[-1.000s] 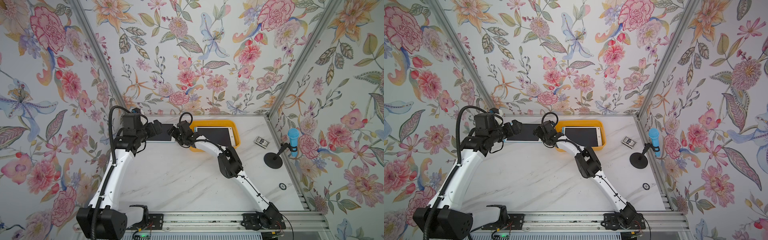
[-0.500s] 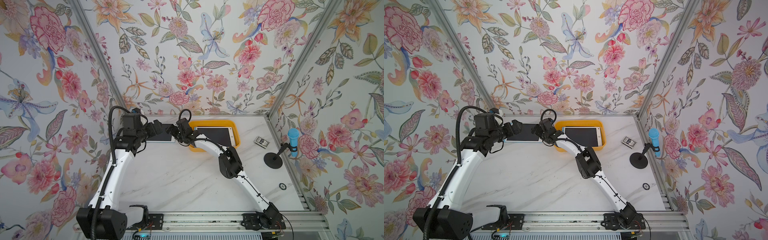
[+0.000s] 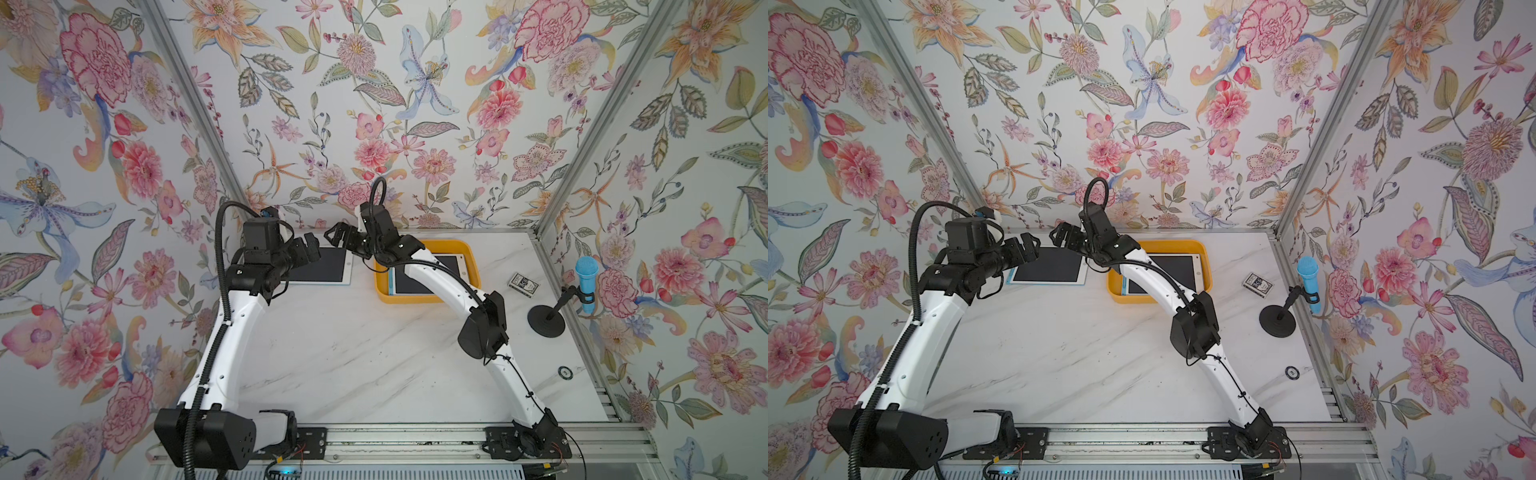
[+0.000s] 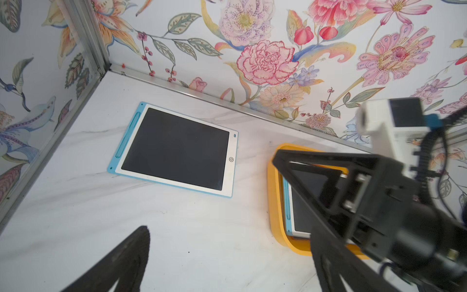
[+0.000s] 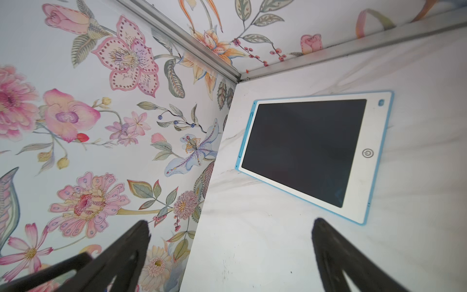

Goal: Take out the writing tablet from the storage box
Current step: Place the writing tablet at the center of the board, then pick up the writing tablet from the storage box.

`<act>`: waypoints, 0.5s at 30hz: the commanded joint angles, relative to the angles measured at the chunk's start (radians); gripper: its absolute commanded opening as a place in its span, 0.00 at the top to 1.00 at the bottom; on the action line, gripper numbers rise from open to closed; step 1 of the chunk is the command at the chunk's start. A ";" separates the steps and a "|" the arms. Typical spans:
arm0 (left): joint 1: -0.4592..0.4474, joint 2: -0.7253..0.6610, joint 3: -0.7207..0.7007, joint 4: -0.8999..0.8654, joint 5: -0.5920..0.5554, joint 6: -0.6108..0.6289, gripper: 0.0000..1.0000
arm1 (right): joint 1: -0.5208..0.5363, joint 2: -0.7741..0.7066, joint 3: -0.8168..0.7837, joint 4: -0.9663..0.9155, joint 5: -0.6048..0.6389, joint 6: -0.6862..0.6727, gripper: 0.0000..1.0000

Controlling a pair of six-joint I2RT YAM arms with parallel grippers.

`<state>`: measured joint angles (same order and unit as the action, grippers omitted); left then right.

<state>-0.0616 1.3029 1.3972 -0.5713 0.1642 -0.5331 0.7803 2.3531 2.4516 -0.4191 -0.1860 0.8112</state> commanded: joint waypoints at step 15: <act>-0.357 0.253 0.073 0.206 -0.177 -0.136 0.00 | -0.546 -0.710 -0.913 -0.242 0.152 -0.449 0.08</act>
<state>-0.3813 1.5146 1.4433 -0.4370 0.0303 -0.6212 0.2600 1.6833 1.6085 -0.6167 -0.0330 0.4545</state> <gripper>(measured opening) 0.992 0.926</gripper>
